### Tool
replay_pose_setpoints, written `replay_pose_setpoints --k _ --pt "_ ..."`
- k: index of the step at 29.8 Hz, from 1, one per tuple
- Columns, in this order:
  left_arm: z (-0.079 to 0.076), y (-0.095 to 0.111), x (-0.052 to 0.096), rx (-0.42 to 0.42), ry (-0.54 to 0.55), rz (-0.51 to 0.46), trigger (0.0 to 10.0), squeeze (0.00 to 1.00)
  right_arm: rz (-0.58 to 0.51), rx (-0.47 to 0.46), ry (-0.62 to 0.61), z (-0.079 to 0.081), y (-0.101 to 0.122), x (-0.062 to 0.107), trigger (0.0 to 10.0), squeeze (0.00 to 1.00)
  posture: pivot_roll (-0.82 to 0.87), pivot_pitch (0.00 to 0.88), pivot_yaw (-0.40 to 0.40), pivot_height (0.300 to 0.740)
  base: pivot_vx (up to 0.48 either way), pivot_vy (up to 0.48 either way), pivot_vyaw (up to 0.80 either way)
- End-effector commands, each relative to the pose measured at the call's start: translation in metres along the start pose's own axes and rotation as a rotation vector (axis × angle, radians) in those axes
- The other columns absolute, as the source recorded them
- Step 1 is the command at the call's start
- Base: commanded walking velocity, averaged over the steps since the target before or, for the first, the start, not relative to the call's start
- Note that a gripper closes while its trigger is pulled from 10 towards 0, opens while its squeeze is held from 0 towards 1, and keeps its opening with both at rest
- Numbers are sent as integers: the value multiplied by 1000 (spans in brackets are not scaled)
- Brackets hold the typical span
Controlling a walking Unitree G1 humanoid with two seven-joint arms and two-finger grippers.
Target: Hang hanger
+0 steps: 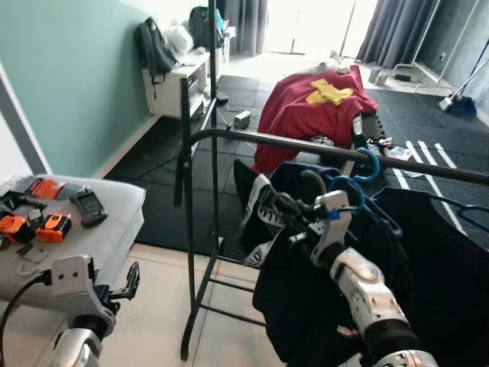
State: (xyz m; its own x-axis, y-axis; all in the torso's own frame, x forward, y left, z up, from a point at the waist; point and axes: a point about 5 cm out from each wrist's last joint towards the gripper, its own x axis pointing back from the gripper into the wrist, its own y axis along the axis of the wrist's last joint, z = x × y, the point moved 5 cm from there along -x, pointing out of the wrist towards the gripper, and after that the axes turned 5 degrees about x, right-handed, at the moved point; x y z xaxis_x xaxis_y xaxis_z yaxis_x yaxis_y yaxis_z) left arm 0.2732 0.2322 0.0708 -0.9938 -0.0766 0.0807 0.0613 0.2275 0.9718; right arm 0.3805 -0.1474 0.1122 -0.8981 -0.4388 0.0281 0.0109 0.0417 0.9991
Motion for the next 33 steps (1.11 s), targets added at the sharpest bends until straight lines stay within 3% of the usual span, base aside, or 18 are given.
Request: replay_pose_setpoints --k 1,2,7,13,20,27,33 --pt "3 -1 1 -12 2 8 10000 0 -20 24 -2 -1 11 -4 10000 0 -64 0 -41 740 442 0 0" --pt "2 2 2 -9 -11 -15 10000 0 -60 36 -19 -4 25 -8 10000 0 -63 0 -39 740 442 0 0" --pt "-1 4 4 -2 -33 -31 10000 0 -117 53 -5 -3 45 -11 10000 0 -64 0 -41 740 237 0 0" --pt "-2 4 5 4 -37 -32 10000 0 -119 77 20 0 48 -11 10000 0 -63 1 -44 740 0 0 0" --pt "-1 2 5 15 -41 -20 10000 0 -27 149 186 26 27 -5 10000 0 -62 3 -39 740 0 0 0" --pt "-4 0 6 18 -61 -2 10000 0 14 154 221 30 13 5 10000 0 -67 7 -40 740 0 0 0" --pt "-5 -3 6 2 -63 23 10000 0 55 148 238 37 -3 14 10000 0 -69 9 -39 740 -461 0 0"
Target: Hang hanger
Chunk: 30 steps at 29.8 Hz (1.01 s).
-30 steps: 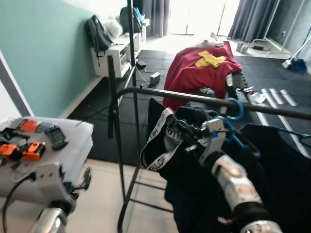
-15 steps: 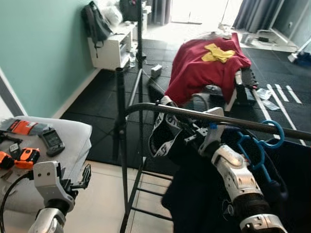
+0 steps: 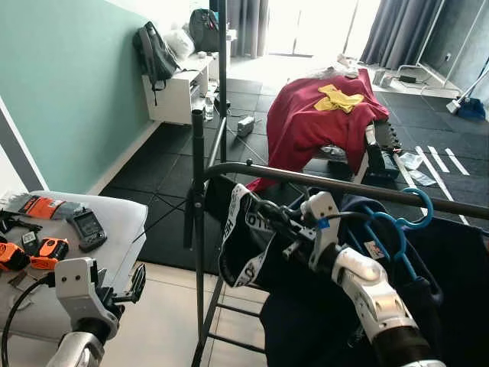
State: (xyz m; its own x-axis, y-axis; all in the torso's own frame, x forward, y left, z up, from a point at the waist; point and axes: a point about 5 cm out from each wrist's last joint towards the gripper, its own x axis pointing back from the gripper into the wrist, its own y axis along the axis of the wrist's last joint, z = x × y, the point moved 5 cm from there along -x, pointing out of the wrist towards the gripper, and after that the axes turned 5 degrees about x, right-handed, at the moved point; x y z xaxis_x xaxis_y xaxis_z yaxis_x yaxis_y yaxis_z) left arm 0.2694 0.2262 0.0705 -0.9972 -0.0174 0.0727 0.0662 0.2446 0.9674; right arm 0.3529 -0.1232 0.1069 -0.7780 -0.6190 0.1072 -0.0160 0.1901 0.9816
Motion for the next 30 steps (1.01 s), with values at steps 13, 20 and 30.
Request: replay_pose_setpoints --k 13,20,30 --pt "-1 1 1 -12 -16 3 10000 0 -131 11 31 0 43 -4 10000 0 -69 4 -36 740 -246 0 0" --pt "-1 2 1 -9 -20 3 10000 0 -208 20 -46 -16 72 -6 10000 0 -69 2 -34 740 0 0 0" --pt "-4 2 2 -22 -32 -1 10000 0 -181 11 -172 -36 73 -13 10000 0 -62 1 -41 740 96 0 0"
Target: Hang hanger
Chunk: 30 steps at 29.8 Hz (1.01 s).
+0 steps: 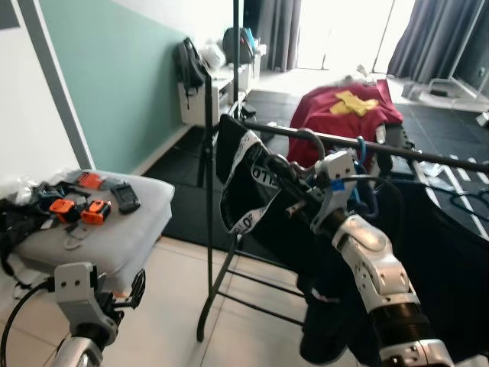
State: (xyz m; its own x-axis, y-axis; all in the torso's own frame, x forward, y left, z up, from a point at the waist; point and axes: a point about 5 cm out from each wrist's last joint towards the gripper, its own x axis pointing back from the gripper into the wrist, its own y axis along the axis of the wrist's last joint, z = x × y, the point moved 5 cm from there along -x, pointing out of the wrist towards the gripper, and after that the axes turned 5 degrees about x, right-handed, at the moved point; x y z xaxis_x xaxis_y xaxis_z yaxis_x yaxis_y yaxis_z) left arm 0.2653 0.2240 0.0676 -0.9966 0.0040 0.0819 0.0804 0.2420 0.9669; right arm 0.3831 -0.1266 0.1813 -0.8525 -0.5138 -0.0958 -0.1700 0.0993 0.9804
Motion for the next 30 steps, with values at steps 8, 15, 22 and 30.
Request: replay_pose_setpoints --k 8,15,22,30 --pt "-4 7 -2 -18 -22 -27 10000 0 9 -7 -6 0 1 -4 10000 0 -60 4 -47 740 480 0 0" --pt "-3 6 -2 5 -17 -26 10000 0 44 4 -16 -3 -4 -4 10000 0 -65 4 -47 740 270 0 0" --pt "-3 5 -2 10 -16 -23 10000 0 74 4 -2 -1 -10 -4 10000 0 -66 8 -47 740 0 0 0" --pt "-3 6 -2 14 -19 -25 10000 0 119 6 -20 -3 -15 -3 10000 0 -67 9 -47 740 0 0 0"
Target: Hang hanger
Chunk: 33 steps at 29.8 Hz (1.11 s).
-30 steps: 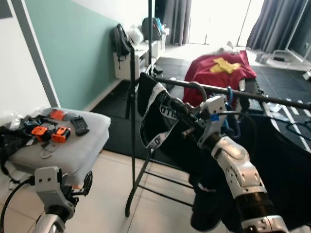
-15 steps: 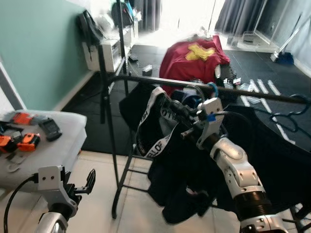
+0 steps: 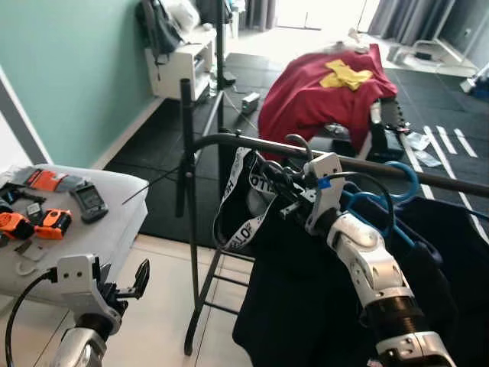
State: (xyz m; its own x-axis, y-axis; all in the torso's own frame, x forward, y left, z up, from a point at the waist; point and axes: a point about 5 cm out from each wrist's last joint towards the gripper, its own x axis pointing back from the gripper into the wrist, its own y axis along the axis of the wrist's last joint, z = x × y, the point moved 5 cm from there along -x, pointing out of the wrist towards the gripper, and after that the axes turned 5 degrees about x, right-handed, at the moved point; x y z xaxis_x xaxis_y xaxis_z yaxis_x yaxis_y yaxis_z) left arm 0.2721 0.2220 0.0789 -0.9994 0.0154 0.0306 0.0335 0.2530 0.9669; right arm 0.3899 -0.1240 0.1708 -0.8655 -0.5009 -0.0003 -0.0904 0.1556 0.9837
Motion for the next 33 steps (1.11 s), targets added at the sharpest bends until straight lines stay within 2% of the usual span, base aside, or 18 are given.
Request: replay_pose_setpoints --k 1,11,18,21,23,24,26,31,33 --pt "2 -5 4 4 4 22 10000 0 36 1 -24 -5 -7 2 10000 0 -66 10 -47 740 0 0 0" --pt "0 -5 5 14 -8 25 10000 0 183 -16 -111 -13 -33 5 10000 0 -68 12 -44 740 0 0 0" --pt "0 -5 5 15 -11 26 10000 0 221 -23 -148 -18 -39 6 10000 0 -67 13 -46 740 0 0 0" --pt "-1 -4 5 15 -11 25 10000 0 183 -80 -152 -19 -32 3 10000 0 -66 14 -46 740 0 0 0" --pt "-1 -4 5 14 -12 23 10000 0 99 -103 -113 -12 -14 -4 10000 0 -63 15 -43 740 0 0 0" --pt "-1 -4 5 14 -12 23 10000 0 99 -103 -113 -12 -14 -4 10000 0 -63 15 -43 740 0 0 0" --pt "-1 -3 6 12 -13 23 10000 0 29 -113 -71 -6 3 -8 10000 0 -62 15 -46 740 0 0 0" --pt "-1 -3 6 13 -14 23 10000 0 16 -92 -64 -6 11 -12 10000 0 -60 17 -45 740 0 0 0" --pt "-1 -3 6 12 -15 25 10000 0 35 -54 -76 -8 11 -16 10000 0 -61 20 -44 740 0 0 0"
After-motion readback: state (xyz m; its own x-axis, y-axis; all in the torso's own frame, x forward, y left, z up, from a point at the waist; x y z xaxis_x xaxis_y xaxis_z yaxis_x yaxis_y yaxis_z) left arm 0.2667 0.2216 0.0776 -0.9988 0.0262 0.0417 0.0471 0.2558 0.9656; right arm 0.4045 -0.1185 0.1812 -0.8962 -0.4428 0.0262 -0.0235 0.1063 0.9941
